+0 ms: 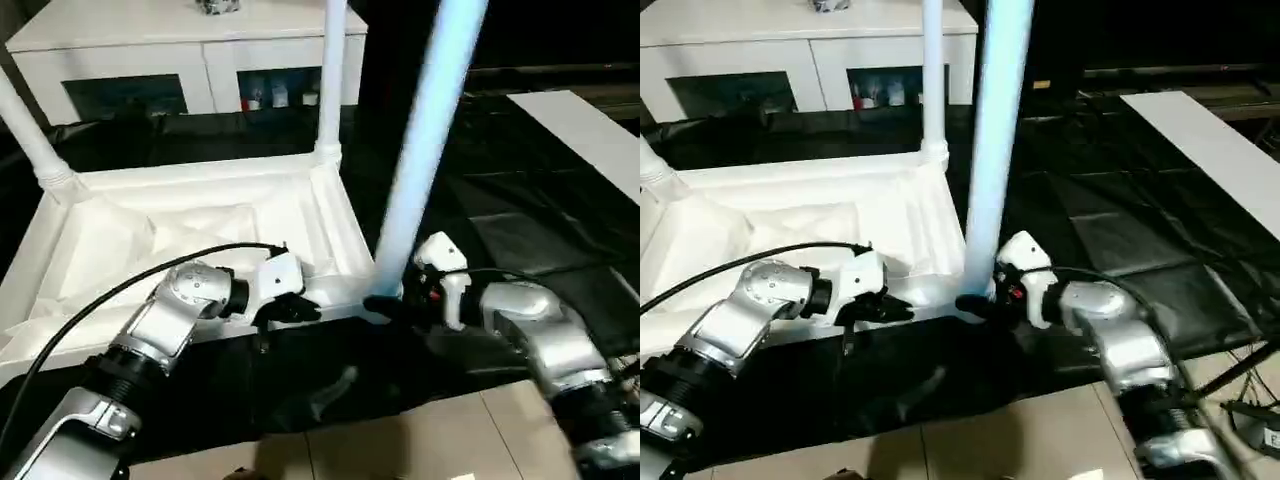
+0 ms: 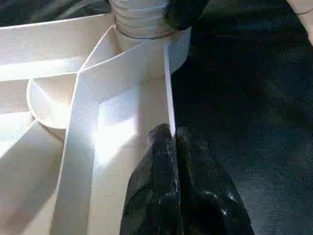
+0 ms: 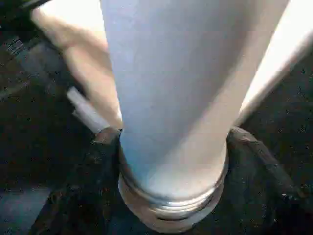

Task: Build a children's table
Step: Rotate leg to tighten

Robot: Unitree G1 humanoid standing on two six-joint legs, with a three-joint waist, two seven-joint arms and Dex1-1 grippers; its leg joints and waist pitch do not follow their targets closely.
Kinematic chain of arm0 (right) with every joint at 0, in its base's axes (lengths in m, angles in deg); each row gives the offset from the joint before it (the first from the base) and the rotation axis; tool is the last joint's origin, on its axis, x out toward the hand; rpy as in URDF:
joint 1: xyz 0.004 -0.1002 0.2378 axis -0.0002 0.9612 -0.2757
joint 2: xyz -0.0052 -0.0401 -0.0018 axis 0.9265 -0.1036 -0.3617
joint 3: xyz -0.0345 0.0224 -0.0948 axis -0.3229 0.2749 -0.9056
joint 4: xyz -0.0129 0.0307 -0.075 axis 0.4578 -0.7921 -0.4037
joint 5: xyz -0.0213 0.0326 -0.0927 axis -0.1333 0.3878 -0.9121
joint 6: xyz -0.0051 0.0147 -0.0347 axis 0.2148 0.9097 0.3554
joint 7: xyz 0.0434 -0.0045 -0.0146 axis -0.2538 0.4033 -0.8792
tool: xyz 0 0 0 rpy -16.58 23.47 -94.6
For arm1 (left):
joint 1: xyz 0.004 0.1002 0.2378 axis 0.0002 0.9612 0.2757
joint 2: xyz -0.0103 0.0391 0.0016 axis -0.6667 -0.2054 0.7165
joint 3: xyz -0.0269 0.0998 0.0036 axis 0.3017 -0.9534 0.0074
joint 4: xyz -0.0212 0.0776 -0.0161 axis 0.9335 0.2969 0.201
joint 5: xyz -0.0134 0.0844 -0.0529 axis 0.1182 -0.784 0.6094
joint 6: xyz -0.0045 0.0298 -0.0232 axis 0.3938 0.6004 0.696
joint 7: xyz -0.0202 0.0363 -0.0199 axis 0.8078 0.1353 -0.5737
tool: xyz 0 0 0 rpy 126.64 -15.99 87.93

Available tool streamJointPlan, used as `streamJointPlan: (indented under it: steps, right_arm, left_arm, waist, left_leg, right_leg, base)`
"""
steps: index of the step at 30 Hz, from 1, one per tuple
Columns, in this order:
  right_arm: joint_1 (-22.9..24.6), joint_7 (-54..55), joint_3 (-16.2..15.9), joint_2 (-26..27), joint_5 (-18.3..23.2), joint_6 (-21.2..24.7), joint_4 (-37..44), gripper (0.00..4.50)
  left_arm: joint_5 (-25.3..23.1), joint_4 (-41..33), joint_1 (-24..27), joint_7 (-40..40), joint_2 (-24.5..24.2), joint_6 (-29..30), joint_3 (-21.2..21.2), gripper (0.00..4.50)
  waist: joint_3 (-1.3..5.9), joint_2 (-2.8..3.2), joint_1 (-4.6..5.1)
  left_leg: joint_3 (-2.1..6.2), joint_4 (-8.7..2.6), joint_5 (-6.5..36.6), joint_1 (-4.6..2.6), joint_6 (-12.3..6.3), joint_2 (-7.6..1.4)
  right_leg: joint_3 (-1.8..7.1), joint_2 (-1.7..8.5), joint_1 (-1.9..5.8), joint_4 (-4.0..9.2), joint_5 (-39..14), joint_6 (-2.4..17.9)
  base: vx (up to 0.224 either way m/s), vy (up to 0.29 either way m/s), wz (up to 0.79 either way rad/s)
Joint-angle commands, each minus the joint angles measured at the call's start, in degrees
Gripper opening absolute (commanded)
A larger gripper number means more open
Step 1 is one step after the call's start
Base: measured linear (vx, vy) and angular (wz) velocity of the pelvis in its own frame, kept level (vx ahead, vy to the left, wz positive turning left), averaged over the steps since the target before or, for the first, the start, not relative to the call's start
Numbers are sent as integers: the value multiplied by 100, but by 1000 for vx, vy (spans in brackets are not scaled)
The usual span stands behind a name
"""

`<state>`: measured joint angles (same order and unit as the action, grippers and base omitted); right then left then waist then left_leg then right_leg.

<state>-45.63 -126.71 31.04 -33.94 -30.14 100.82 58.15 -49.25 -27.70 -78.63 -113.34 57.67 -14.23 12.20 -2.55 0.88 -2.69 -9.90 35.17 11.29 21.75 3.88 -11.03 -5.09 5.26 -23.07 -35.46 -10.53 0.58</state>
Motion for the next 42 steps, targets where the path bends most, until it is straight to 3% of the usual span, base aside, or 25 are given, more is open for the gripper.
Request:
streamJointPlan:
  steps: [1, 2, 3, 5, 6, 8, 10, 14, 20, 21, 23, 25, 26, 28, 35, 38, 39, 42]
  right_arm:
    - [-211, 984, 377, 261, -49, 218, -426, 271]
    - [-291, 1483, 508, 518, -64, 292, -622, 270]
    - [-408, 2232, 687, 893, -89, 329, -914, 270]
    - [-465, 2589, 787, 1097, -65, 361, -1058, 270]
    - [-503, 2728, 797, 1197, -70, 359, -1132, 270]
    - [-619, 3132, 820, 1413, -122, 242, -1341, 270]
    - [-873, 3850, 921, 1829, -225, 29, -1767, 270]
    - [-1139, 4375, 961, 2124, -422, -231, -2168, 270]
    - [-1160, 3629, 779, 2215, -288, -434, -2102, 270]
    - [-1142, 3592, 776, 2204, -283, -450, -2067, 305]
    - [-1016, 3445, 723, 2051, -376, -627, -1834, 340]
    - [-903, 3333, 697, 1901, -415, -700, -1596, 346]
    - [-854, 3234, 687, 1826, -411, -715, -1480, 375]
    - [-751, 3030, 669, 1678, -387, -701, -1239, 382]
    - [-149, 1494, 536, 496, -84, -41, 239, 442]
    - [-1, 861, 458, 48, 27, 97, 553, 442]
    - [165, 244, 319, -407, 100, 153, 853, 442]
    - [298, -167, 184, -772, 51, 124, 1058, 442]
  left_arm:
    - [-133, 78, -77, 255, 218, 99, -133, 0]
    - [-162, 185, -127, 523, 382, 161, -88, 0]
    - [-227, 339, -203, 944, 640, 259, -39, 0]
    - [-268, 429, -251, 1190, 791, 314, -15, 0]
    - [-293, 486, -285, 1331, 879, 369, -3, 0]
    - [-361, 637, -378, 1690, 1077, 463, 30, 0]
    - [-453, 925, -560, 2323, 1436, 565, 120, 0]
    - [-639, 1153, -712, 2672, 1654, 550, 140, 0]
    - [-658, 1071, -698, 2522, 1547, 389, 77, 0]
    - [-660, 1059, -689, 2504, 1530, 374, 69, 0]
    - [-650, 953, -603, 2334, 1411, 277, 40, 0]
    - [-641, 845, -521, 2200, 1323, 224, 38, 0]
    - [-644, 799, -485, 2141, 1281, 207, 40, 0]
    - [-639, 698, -410, 2025, 1193, 184, 37, 0]
    - [-428, 246, -72, 1233, 633, -41, 0, 0]
    - [-316, 118, 40, 822, 422, -205, -39, 0]
    - [-236, -20, 137, 433, 207, -316, -89, 0]
    - [-157, -120, 208, 79, 3, -440, -133, 0]
  waist:
    - [337, 3, 29]
    - [323, 12, 45]
    - [288, 23, 103]
    - [291, 16, 140]
    - [315, 31, 128]
    - [320, 53, 140]
    - [311, 33, 142]
    - [321, 23, 126]
    - [346, 21, 109]
    - [350, 20, 107]
    - [359, 19, 95]
    - [377, 20, 90]
    - [375, 22, 92]
    - [375, 23, 87]
    - [350, 18, 69]
    - [335, 28, 49]
    - [330, 32, 37]
    - [326, 39, 34]
  left_leg:
    - [50, -487, 1194, -84, -70, -214]
    - [57, -496, 1338, -97, -5, -207]
    - [75, -515, 1719, -134, 173, -205]
    - [102, -533, 1814, -120, 255, -196]
    - [124, -542, 1837, -125, 278, -213]
    - [104, -542, 1795, -131, 252, -207]
    - [82, -537, 1802, -136, 239, -190]
    - [79, -537, 1732, -151, 197, -180]
    - [66, -533, 1423, -108, 36, -187]
    - [63, -530, 1351, -100, -2, -189]
    - [52, -519, 1249, -94, -43, -187]
    - [51, -507, 994, -82, -137, -197]
    - [51, -509, 950, -78, -156, -194]
    - [40, -499, 906, -82, -207, -200]
    - [39, -510, 1019, -91, -288, -217]
    - [38, -518, 1172, -99, -243, -223]
    - [43, -521, 1306, -105, -241, -225]
    - [40, -525, 1313, -101, -240, -230]
  right_leg:
    - [300, 337, 305, 418, -1094, 1390]
    - [300, 338, 281, 443, -1325, 1339]
    - [302, 346, 241, 519, -1940, 1174]
    - [292, 354, 260, 537, -2194, 1044]
    - [288, 355, 270, 538, -2167, 954]
    - [306, 340, 235, 536, -1889, 982]
    - [312, 329, 228, 536, -1757, 1058]
    - [311, 332, 229, 567, -1813, 993]
    - [311, 327, 278, 509, -1258, 1061]
    - [311, 326, 285, 492, -1151, 1099]
    - [312, 330, 304, 486, -1018, 1136]
    - [310, 328, 322, 439, -642, 1212]
    - [308, 325, 322, 435, -602, 1238]
    - [310, 324, 328, 426, -526, 1315]
    - [316, 308, 329, 440, -653, 1294]
    - [327, 315, 317, 464, -870, 1262]
    - [321, 310, 323, 485, -996, 1240]
    - [327, 313, 308, 481, -994, 1262]
  base:
    - [0, 0, 0]
    - [0, 0, 0]
    - [0, 0, 0]
    - [0, 0, 0]
    - [0, 0, 0]
    - [0, 0, 0]
    - [0, 0, 0]
    - [0, 0, 0]
    - [0, 0, 0]
    - [0, 0, 0]
    - [0, 0, 0]
    - [0, 0, 0]
    - [0, 0, 0]
    - [0, 0, 0]
    - [0, 0, 0]
    - [0, 0, 0]
    - [0, 0, 0]
    - [0, 0, 0]
